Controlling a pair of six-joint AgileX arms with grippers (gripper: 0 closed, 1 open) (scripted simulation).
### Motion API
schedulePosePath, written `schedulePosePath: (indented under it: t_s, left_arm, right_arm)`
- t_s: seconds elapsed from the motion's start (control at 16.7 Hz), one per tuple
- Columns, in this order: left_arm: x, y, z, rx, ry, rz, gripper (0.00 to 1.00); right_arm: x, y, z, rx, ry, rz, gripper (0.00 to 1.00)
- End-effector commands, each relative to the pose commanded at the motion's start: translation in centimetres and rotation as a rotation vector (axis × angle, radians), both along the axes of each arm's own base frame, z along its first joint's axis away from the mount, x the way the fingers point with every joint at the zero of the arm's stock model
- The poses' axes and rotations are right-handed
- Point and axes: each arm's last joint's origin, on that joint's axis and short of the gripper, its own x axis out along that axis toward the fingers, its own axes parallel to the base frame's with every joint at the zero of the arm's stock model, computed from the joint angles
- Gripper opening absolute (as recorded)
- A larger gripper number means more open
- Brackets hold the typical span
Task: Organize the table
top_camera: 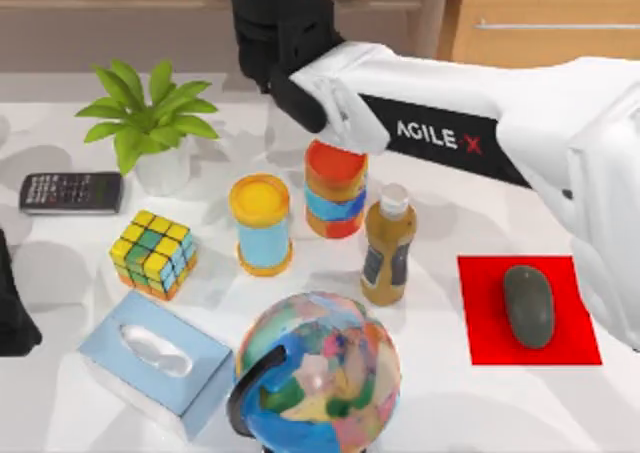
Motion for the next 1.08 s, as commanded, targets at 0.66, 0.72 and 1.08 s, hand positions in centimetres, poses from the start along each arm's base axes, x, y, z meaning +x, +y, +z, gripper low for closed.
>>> schedulePosePath:
  t_s: [0.66,0.72,1.08]
  left_arm:
    - [0.00,0.00,0.00,0.000,0.000,0.000,1.00]
    - [0.00,0.00,0.00,0.000,0.000,0.000,1.00]
    - [0.00,0.00,0.00,0.000,0.000,0.000,1.00]
  right_arm:
    - [0.05,-0.01,-0.04,-0.001,0.001,0.000,0.40]
    - [0.05,-0.01,-0.04,-0.001,0.001,0.000,0.32]
    - [0.05,-0.01,-0.04,-0.001,0.001,0.000,0.00]
